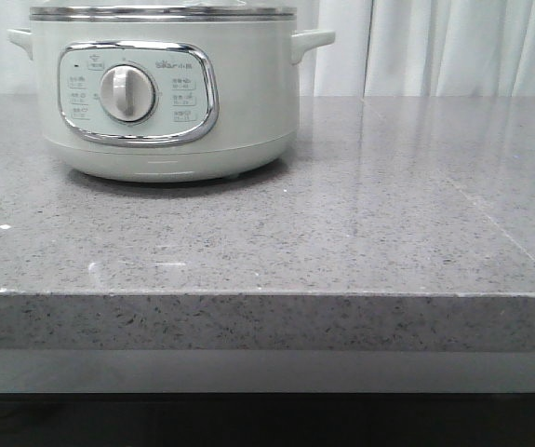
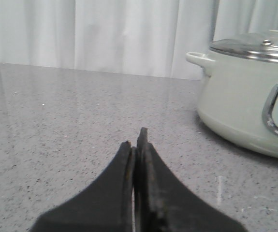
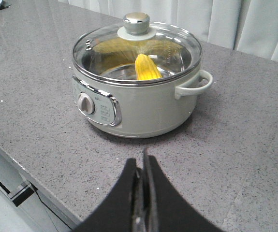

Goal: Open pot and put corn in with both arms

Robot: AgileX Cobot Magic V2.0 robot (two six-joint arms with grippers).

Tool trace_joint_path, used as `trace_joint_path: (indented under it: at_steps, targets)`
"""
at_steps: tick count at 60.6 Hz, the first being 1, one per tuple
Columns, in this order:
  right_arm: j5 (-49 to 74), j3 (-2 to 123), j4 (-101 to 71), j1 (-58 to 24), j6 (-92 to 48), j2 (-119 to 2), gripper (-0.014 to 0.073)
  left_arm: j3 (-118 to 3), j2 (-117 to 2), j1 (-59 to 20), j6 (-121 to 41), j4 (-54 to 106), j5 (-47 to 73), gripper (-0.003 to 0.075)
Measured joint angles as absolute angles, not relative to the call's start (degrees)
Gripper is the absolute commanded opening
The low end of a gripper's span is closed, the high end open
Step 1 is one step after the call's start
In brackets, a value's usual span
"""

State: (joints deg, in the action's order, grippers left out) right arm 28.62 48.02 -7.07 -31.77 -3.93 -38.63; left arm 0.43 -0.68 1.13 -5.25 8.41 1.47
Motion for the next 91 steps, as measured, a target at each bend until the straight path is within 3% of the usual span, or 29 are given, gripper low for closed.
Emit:
trace_joint_path:
  at_steps: [91]
  targets:
    - [28.53,47.87,-7.07,-31.77,-3.93,-38.50,-0.0067,0.43,0.23,4.01,-5.25,8.58,0.51,-0.0020]
